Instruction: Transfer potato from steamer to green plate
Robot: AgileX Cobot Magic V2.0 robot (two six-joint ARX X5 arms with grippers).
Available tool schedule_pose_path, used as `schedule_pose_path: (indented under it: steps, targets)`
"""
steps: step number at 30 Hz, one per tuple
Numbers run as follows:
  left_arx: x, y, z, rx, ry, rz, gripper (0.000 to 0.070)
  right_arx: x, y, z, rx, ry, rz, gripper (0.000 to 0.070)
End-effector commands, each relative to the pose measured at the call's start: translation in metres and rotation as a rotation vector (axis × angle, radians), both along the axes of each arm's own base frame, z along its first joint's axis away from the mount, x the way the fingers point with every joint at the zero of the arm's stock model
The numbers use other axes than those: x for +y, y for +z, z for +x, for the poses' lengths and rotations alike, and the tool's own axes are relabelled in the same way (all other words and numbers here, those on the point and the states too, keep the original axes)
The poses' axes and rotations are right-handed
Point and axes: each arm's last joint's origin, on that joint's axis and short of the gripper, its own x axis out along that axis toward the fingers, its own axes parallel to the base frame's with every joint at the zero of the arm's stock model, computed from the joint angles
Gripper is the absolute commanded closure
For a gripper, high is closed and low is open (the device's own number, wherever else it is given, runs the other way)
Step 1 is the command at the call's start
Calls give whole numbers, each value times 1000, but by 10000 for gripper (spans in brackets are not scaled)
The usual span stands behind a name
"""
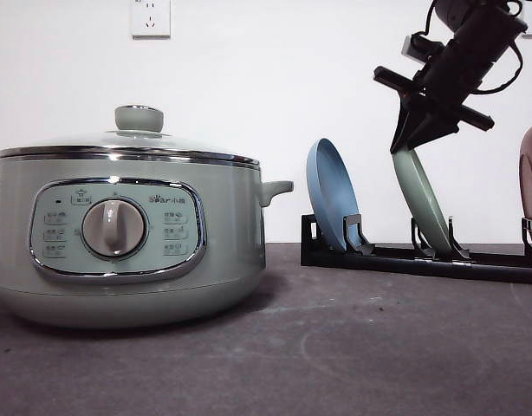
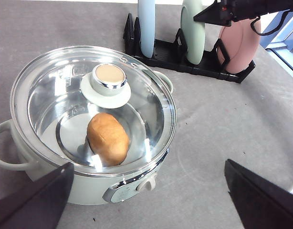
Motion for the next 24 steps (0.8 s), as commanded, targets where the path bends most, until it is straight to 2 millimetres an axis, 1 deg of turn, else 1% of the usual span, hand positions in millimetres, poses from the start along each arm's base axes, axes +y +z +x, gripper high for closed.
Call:
schedule_pose_path:
  steps: [1,7,12,19,24]
  targets:
    - [0,6,0,-33,-11,8,59,2,25,-5,-92,7,11,692]
    - [0,6,0,-34,-12,8,59,-1,57,-23,-189,11,26,692]
    - [0,6,0,-35,-12,8,59,-1,82,-44,-244,53,59,692]
    - [0,6,0,-34,-12,8,59,9,116,-90,-289,135,11,693]
    - [0,6,0,-35,-12,8,59,19,131,-129,-284,200,-74,693]
